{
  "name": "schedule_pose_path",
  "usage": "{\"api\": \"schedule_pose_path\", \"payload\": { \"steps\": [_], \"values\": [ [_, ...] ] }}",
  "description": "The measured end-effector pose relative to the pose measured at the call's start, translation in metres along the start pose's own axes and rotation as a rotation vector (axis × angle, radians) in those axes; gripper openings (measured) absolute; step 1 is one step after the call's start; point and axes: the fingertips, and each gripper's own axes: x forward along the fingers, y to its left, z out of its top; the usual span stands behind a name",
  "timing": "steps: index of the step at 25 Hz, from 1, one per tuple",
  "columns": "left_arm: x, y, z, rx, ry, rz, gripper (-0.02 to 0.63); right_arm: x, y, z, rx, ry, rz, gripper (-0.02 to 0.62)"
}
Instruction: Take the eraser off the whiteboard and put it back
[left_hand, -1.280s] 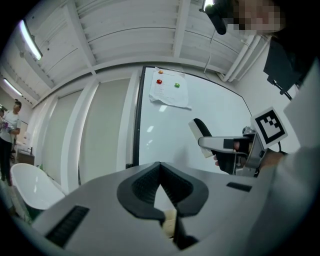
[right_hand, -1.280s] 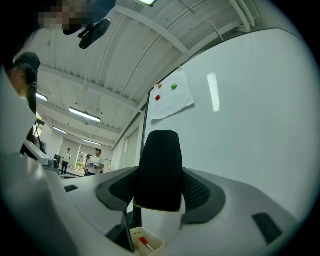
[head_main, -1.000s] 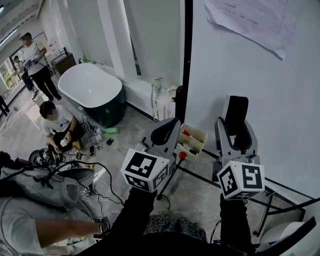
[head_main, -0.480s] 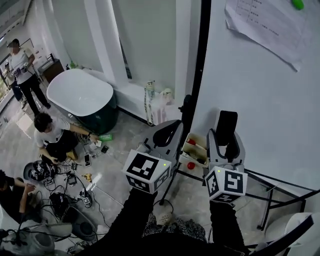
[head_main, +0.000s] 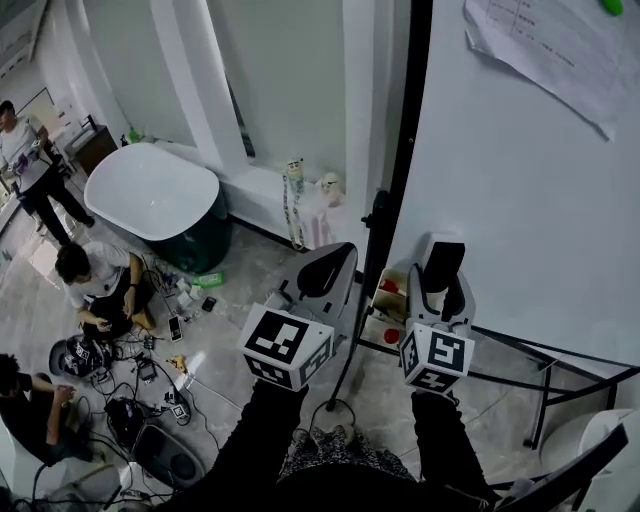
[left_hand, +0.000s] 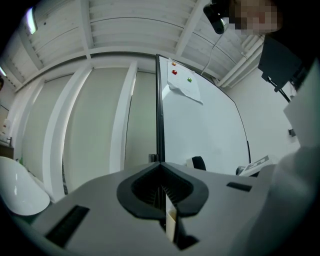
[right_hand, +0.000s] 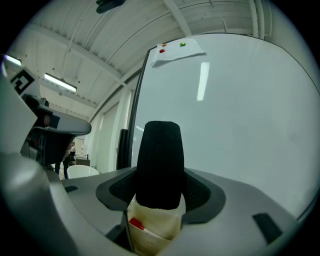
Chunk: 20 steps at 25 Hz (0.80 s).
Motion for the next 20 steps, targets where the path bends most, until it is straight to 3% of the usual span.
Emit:
{"api": "schedule_pose_path", "payload": {
  "steps": [5, 20],
  "values": [
    [-0.002, 0.006, -0.006, -0.012, 0.008, -0.008, 0.005, 0.008, -0.004, -0.023, 0.015, 0.082, -0.031, 0.268],
    [0.006, 0.005, -0.015, -0.039, 0.009, -0.048, 0.005, 0.01, -0.004, -0.053, 0.011, 0.154, -0.078, 0.268]
  ]
}}
